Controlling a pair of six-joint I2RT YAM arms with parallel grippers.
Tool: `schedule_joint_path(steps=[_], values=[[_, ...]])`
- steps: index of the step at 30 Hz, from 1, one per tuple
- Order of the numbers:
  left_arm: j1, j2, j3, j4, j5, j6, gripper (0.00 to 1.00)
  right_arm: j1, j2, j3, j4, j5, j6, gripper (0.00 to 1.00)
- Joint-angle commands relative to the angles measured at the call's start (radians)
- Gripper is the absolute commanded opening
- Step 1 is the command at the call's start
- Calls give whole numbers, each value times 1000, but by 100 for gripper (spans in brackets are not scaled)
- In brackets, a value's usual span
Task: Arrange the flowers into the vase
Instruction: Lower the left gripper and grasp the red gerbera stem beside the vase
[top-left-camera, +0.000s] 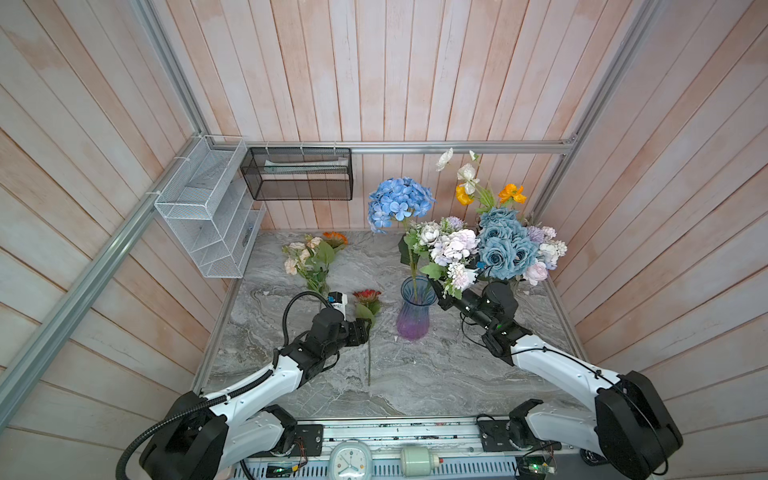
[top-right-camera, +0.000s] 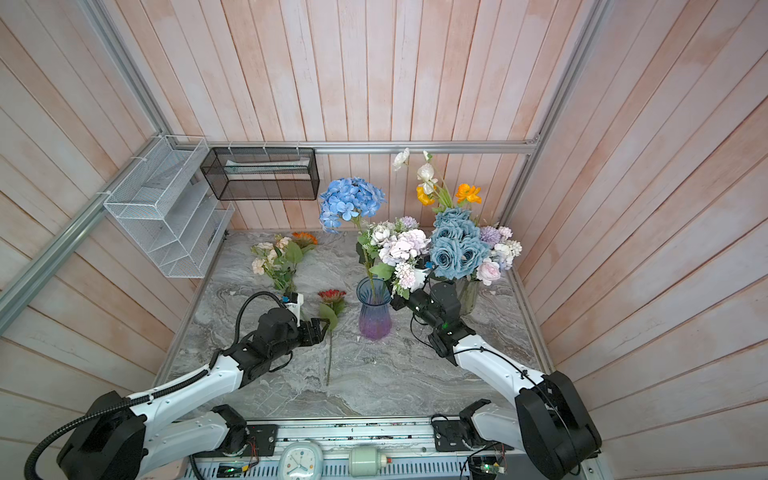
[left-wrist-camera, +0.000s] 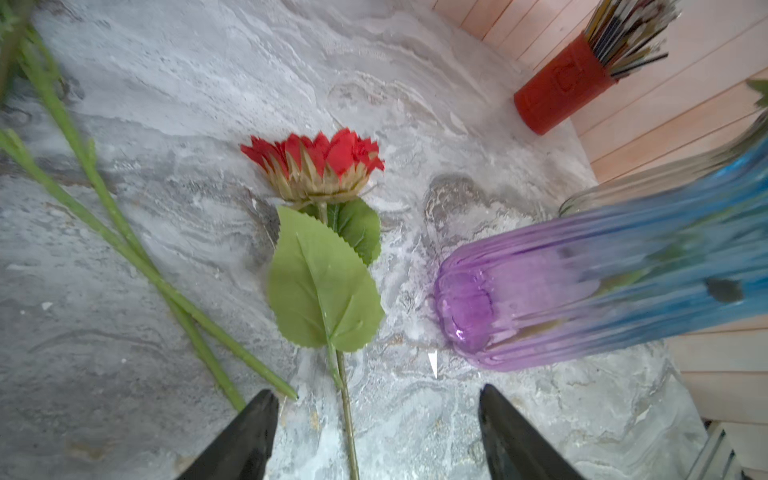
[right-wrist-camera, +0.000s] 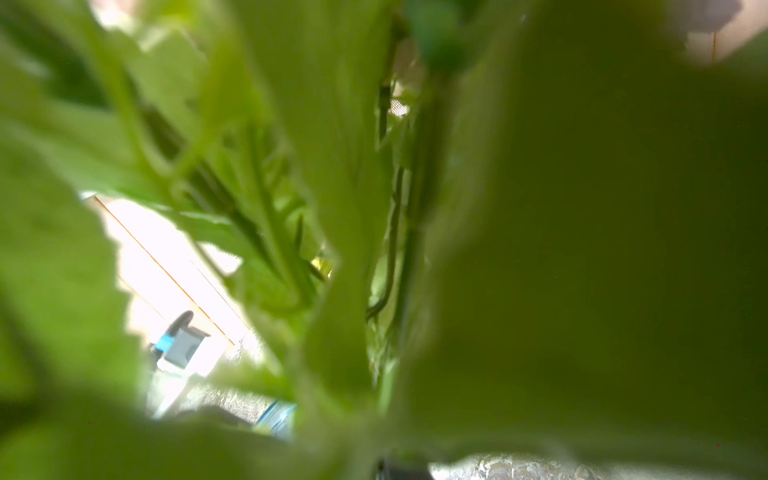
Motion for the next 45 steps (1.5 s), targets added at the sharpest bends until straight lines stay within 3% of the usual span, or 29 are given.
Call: schedule_joint_path(steps=[1,6,13,21,33,41,45], values=[[-24,57,31,-52,-40,33,75,-5,3,7,39,-1,-1,11],[-39,220,166,-142,-79,126,64,-6,9,13,48,-17,9,11],[-57,344,242,-174,-89,122,55,-5,3,15,32,-17,10,11],[-90,408,288,-261,-140,123,51,-5,-2,10,37,-15,0,11],[-105,517,365,-319,-147,147,25,-5,-7,12,39,-16,-15,12],[-106,558,383,-372,-183,149,24,-5,-5,14,40,-17,-24,12],[-105,583,399,-398,-211,150,15,-5,-6,16,39,-19,-31,12]])
